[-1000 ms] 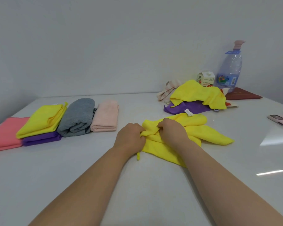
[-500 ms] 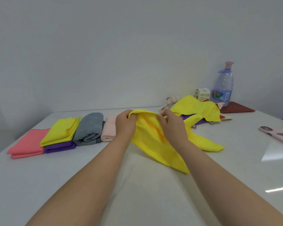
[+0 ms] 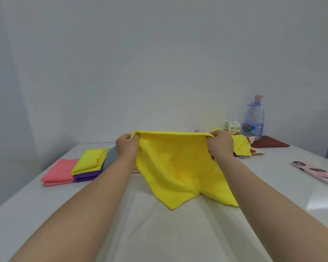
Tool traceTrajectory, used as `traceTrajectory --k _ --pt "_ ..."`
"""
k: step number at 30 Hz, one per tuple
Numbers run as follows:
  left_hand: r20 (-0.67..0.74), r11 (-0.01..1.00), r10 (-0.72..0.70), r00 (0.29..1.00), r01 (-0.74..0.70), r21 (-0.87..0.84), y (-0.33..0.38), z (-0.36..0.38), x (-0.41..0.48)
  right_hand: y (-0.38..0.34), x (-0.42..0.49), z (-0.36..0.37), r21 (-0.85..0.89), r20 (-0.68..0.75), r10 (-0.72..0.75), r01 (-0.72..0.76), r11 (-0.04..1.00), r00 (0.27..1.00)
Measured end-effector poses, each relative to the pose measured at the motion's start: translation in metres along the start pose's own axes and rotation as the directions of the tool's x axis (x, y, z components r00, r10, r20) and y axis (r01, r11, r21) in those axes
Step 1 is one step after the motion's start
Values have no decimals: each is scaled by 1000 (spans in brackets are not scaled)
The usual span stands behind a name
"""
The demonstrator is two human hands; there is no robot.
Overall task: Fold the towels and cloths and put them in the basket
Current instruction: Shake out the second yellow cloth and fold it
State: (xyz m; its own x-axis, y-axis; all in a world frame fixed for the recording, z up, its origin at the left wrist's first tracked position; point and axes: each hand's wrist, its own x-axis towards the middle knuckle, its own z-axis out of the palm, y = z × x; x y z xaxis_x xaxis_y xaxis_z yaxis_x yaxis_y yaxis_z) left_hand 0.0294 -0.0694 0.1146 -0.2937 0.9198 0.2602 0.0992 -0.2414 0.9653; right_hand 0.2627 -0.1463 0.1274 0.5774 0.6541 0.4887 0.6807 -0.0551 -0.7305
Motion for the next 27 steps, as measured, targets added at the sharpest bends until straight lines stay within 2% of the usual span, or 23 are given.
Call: traceTrajectory --k 1,3,5,7,9,11,12,13,14,16,18,20,21,23,24,25,27 --pt "-2 999 13 1000 -13 49 -1 -1 -1 -3 -1 0 140 11 36 -37 990 999" --pt "48 998 2 999 -5 59 3 -4 -7 -10 -6 -2 312 36 65 -73 947 997" --pt "160 991 -88 983 103 -90 14 -4 -13 -23 -11 -6 426 3 47 -44 904 999" --pt "368 911 -192 910 304 -278 29 -3 -21 -39 -14 -14 490 -105 14 39 871 994" --pt "563 826 -192 804 441 -349 46 -4 -25 -57 -19 -25 526 -242 -33 160 835 970" --pt "663 785 -132 737 486 -384 61 -6 -21 -71 -18 -35 531 -373 -62 267 804 926" --pt "670 784 -112 733 480 -394 66 -7 -21 -73 -15 -38 514 -428 -61 299 804 902" --pt "648 810 -105 754 443 -384 69 -5 -16 -73 -11 -39 483 -468 -61 313 818 882" --pt "578 876 -104 809 350 -332 68 -3 -10 -70 -6 -39 428 -481 -74 308 850 873" --pt "358 997 -29 933 51 -53 52 1 1 -51 4 -34 173 -416 -175 267 948 892" --pt "229 939 147 962 -208 274 25 1 9 -17 13 -24 -180 -224 -284 247 952 932" --pt "289 765 237 927 -362 533 -4 1 8 22 16 -11 -494 -43 -320 258 830 946" --pt "364 622 279 889 -456 637 -16 4 5 40 15 -6 -622 20 -307 252 742 951" --pt "539 330 302 786 -617 714 -38 14 -9 69 9 5 -780 70 -247 207 591 967" --pt "612 252 283 739 -673 696 -44 21 -18 77 5 10 -805 84 -248 213 554 965" --pt "671 227 230 705 -709 667 -52 29 -28 83 -1 16 -821 115 -256 237 520 960" --pt "750 297 109 652 -742 601 -63 45 -51 89 -9 23 -877 177 -296 287 384 938"
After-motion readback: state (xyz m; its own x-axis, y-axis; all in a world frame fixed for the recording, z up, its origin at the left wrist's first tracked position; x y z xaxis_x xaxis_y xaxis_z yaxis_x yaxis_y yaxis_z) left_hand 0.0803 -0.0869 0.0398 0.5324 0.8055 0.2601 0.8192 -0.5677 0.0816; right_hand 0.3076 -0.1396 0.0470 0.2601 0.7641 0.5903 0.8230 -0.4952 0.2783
